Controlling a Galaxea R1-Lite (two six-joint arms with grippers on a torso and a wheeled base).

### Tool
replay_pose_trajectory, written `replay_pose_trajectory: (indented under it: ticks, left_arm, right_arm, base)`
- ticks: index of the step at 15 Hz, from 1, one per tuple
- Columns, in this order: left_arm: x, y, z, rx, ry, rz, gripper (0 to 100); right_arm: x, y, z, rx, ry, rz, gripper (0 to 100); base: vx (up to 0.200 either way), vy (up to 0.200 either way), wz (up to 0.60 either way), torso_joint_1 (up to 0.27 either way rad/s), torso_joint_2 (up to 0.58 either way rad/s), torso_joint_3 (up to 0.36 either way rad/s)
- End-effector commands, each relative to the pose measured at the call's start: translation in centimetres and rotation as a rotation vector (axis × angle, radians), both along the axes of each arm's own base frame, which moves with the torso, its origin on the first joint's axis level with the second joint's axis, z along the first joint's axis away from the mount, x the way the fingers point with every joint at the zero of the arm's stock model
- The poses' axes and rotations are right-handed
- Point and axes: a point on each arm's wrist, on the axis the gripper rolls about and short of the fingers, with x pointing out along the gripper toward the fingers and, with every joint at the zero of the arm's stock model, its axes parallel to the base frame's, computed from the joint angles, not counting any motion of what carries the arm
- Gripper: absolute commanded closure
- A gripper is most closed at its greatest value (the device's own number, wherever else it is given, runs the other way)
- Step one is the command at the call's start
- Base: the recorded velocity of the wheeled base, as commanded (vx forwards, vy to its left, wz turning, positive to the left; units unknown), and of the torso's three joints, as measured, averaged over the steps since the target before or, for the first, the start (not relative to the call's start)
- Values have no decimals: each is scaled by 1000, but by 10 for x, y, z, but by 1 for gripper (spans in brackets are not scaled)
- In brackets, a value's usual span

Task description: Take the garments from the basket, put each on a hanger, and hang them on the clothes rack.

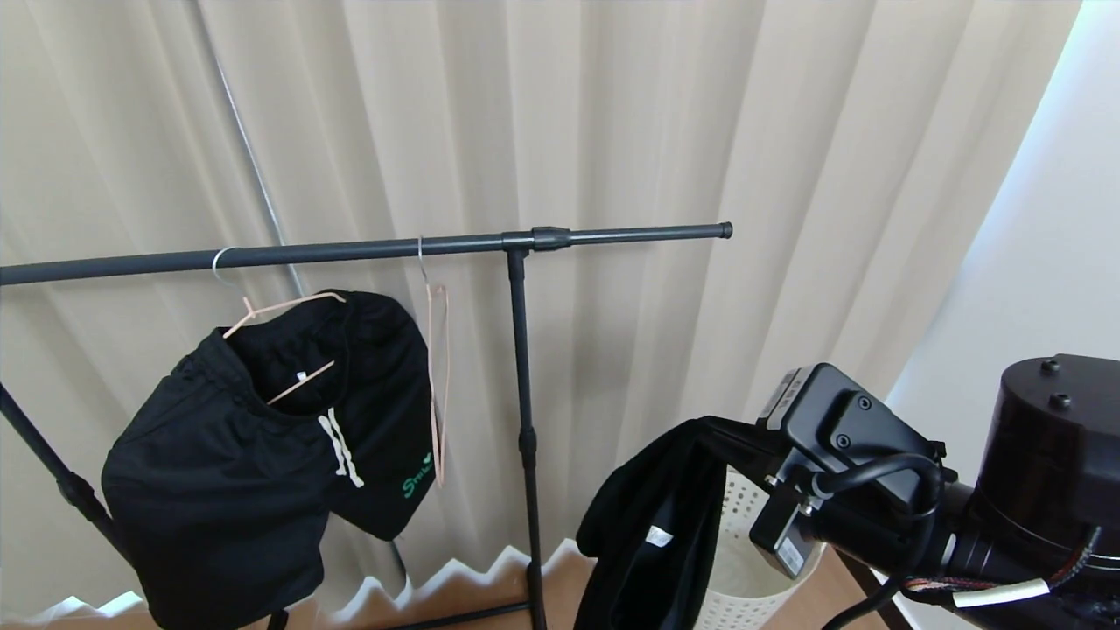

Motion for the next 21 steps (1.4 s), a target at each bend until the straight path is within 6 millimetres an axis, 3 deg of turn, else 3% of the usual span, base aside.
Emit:
replay_pose_trajectory:
  ticks: [1,4,9,14,18,21]
  left_arm:
    - [0,0,0,0,0,1,0]
    - [0,0,0,0,-2,1,0]
    - [0,0,0,0,0,1,0]
    - [0,0,0,0,0,1,0]
    - [0,0,0,0,0,1,0]
    - [0,0,0,0,0,1,0]
  right_arm:
    - [0,0,-1,-4,3,0,100]
    - [1,1,-3,-10,6,1,100]
    - [1,1,-2,-5,4,0,100]
    - [2,2,-2,-5,3,-1,100]
    - [1,1,-2,-5,3,-1,100]
    - [1,1,-1,-3,2,-1,100]
  base:
    - [-200,0,0,7,2,2]
    - [-200,0,0,-7,-4,6]
    - [0,200,0,-3,0,3]
    - [0,0,0,0,0,0]
    - [0,0,450,1,4,1]
    - [-200,0,0,9,1,1]
